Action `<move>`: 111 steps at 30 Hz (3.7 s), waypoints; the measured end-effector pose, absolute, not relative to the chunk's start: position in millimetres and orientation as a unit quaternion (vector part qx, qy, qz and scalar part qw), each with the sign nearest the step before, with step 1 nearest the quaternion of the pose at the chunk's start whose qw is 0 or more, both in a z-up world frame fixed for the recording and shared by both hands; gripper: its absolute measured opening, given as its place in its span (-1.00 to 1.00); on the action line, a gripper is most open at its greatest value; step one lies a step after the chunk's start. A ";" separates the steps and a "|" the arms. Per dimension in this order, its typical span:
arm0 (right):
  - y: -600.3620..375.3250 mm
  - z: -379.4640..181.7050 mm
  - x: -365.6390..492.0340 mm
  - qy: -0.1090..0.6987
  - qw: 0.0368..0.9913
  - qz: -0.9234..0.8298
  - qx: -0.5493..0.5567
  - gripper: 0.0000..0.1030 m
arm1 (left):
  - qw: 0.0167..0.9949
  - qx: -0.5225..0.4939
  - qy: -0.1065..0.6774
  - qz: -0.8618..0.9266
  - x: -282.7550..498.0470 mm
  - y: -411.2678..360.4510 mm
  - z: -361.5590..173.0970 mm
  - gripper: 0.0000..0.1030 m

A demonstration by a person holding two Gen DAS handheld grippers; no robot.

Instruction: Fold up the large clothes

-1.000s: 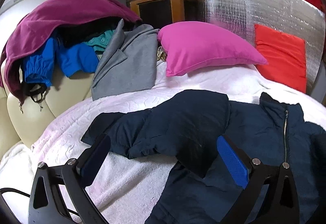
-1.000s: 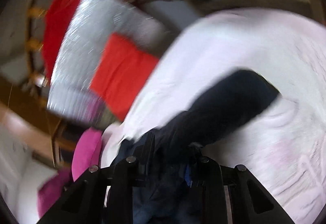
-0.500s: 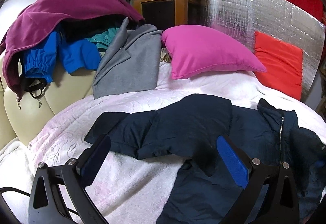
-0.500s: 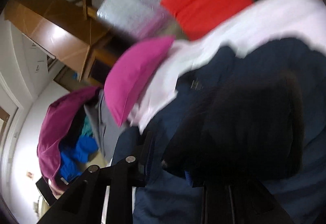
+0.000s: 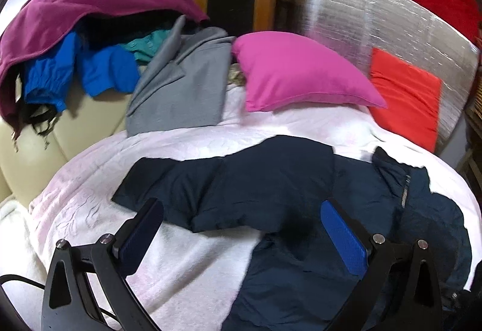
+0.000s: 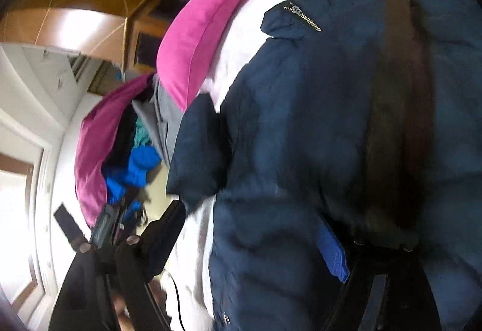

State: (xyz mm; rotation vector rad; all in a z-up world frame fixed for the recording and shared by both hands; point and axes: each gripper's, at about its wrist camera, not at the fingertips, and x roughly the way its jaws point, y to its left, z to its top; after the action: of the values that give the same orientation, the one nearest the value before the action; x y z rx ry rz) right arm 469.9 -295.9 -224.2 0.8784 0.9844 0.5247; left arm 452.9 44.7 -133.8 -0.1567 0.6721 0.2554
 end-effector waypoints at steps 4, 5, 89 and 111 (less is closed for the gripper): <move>-329.4 -215.8 435.8 0.437 0.770 0.234 0.401 0.66 | 0.943 -0.051 0.320 0.079 451.1 16.6 -132.5 1.00; -337.6 -211.3 431.2 0.429 0.775 0.227 0.404 0.66 | 0.945 -0.042 0.318 0.060 449.7 6.1 -132.7 1.00; -223.9 -240.4 537.1 0.468 0.860 0.069 0.192 0.00 | 0.881 -0.230 0.409 0.066 479.0 138.3 -163.1 0.15; -130.3 -184.2 497.7 0.402 0.894 0.189 0.069 0.30 | 0.803 -0.368 0.439 0.164 460.7 228.2 -203.0 0.17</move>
State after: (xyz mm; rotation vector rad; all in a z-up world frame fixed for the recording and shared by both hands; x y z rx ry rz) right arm 497.7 -130.3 -184.2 0.1431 0.8328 0.3915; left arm 460.7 228.2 -203.0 -0.7882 0.9412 0.3504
